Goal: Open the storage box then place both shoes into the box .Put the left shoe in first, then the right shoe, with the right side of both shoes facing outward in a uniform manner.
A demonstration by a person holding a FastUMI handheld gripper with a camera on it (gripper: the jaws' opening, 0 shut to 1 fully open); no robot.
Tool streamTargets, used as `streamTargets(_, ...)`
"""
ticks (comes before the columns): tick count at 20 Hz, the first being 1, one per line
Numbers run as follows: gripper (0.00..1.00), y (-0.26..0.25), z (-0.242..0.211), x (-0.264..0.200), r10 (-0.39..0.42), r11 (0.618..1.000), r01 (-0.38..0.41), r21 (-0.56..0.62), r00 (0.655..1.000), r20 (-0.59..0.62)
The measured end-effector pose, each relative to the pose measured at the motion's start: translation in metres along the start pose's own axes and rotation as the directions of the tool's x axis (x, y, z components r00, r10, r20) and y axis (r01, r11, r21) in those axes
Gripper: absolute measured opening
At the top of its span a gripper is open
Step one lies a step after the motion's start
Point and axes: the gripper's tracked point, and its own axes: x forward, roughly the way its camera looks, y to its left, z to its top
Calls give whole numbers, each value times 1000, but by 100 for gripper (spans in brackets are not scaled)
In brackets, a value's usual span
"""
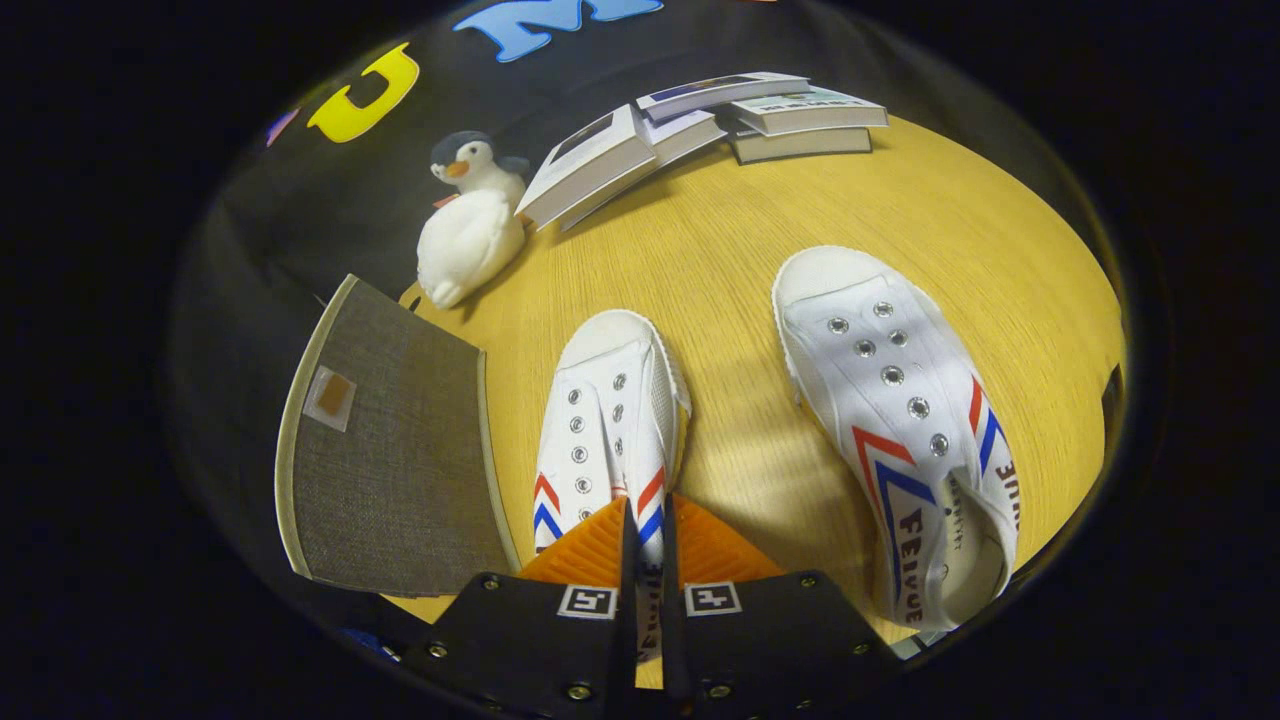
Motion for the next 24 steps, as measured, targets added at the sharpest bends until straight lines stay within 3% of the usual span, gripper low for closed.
streamTargets(1,0,0,0,-2,-14,1000,14,-2,1000,-7)
streamTargets(7,0,23,16,-21,91,995,-92,49,996,26)
streamTargets(15,0,88,58,-75,195,981,-194,-27,979,62)
streamTargets(24,0,168,74,-100,277,957,-268,-113,959,67)
